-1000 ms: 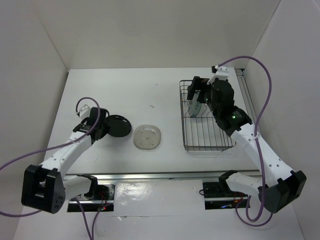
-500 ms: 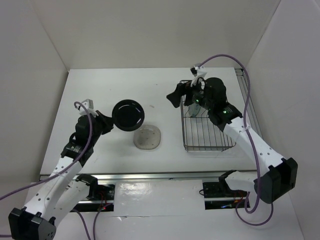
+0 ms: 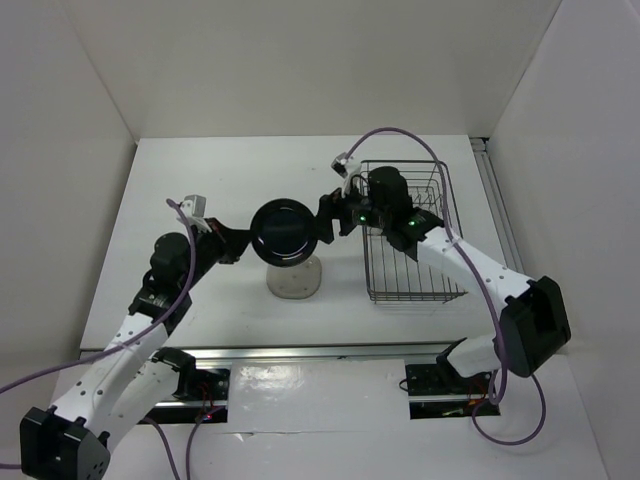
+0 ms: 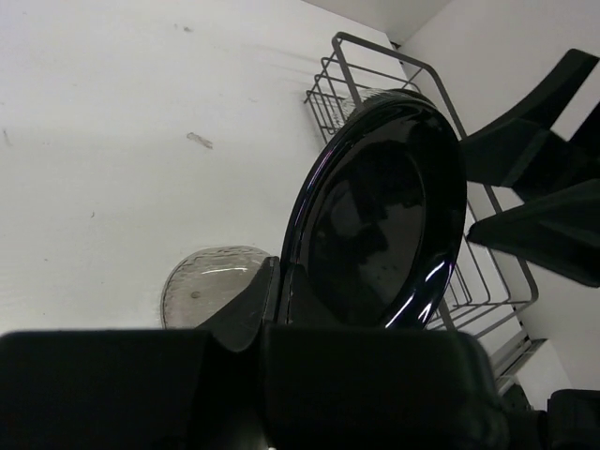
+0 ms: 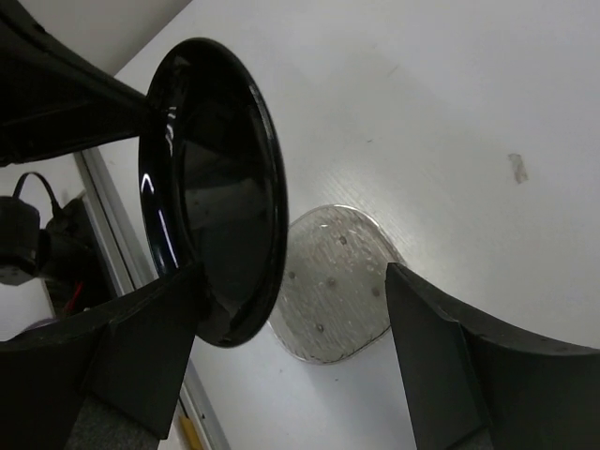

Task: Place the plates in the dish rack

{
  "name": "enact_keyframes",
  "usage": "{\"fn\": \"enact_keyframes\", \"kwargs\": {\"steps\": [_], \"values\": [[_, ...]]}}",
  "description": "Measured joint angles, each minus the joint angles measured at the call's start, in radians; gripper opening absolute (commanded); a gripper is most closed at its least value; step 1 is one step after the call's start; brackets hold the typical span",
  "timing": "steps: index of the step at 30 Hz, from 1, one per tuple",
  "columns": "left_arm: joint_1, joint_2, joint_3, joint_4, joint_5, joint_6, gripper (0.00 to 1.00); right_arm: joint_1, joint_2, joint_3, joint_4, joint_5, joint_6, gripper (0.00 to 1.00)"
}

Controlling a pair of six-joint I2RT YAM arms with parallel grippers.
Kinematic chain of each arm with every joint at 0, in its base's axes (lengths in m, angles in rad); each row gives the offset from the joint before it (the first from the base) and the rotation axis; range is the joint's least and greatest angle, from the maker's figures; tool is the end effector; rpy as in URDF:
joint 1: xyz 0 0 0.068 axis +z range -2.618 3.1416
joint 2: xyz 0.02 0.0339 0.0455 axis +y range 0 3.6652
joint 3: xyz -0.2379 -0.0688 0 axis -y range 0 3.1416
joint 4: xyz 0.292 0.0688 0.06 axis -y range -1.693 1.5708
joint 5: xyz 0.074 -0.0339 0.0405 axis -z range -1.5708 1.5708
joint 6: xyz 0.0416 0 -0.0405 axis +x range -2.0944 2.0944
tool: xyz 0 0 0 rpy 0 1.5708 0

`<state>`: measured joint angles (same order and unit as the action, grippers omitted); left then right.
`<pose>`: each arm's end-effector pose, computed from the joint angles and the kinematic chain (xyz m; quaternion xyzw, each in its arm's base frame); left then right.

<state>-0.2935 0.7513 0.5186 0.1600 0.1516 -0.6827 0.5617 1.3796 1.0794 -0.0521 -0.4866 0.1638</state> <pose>0.2460 -0.0809 0.2586 -0.0906 0.7264 -0.3674 0.5737 0.3074 0.2164 0.2798 -0.2924 0.7530 0.3818 0.4491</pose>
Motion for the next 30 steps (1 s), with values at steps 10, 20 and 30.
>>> {"fn": "enact_keyframes", "kwargs": {"steps": [10,20,30], "values": [[0.008,0.022,-0.012,0.033,0.032,0.034,0.00,0.077,0.093,0.004,0.008,-0.007,0.013,0.00],[-0.002,0.109,0.027,-0.003,-0.027,0.027,0.99,0.131,0.043,0.056,-0.125,0.212,0.022,0.00],[-0.003,0.225,0.137,-0.200,-0.198,-0.020,1.00,0.044,-0.178,0.276,-0.361,0.985,0.073,0.00]]}}
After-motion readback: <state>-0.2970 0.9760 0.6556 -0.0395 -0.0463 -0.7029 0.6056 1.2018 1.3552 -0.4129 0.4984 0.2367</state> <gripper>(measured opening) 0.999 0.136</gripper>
